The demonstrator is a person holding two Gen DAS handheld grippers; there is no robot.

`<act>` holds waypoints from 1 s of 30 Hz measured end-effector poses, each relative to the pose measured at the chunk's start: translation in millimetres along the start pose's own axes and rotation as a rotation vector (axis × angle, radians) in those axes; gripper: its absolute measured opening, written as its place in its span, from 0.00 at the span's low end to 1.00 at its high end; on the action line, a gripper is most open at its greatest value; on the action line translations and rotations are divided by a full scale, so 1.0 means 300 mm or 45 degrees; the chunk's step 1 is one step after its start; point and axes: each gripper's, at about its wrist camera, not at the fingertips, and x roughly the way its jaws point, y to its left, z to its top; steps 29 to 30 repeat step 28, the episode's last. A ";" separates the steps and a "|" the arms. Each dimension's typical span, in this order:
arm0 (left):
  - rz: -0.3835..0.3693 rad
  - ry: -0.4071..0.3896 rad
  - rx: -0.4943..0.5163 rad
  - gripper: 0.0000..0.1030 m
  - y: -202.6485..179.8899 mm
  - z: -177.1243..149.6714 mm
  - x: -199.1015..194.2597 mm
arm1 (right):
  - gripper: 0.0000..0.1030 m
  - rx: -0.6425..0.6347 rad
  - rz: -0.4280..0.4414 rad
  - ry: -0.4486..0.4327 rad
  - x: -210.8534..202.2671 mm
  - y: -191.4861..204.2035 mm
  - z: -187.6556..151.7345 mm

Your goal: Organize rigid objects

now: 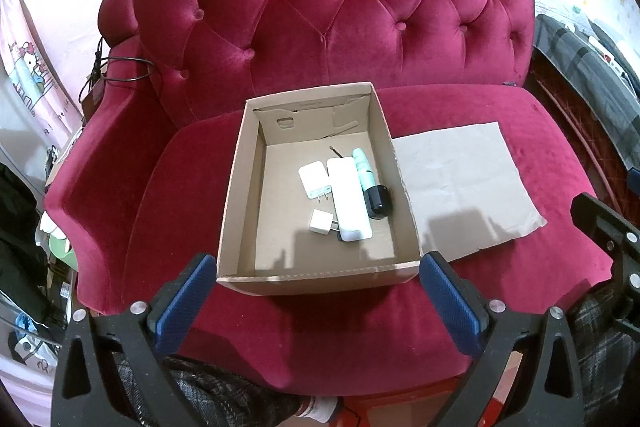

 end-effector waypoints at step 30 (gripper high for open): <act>-0.025 0.013 0.012 1.00 -0.020 0.008 0.003 | 1.00 0.026 0.016 -0.018 0.012 0.005 0.012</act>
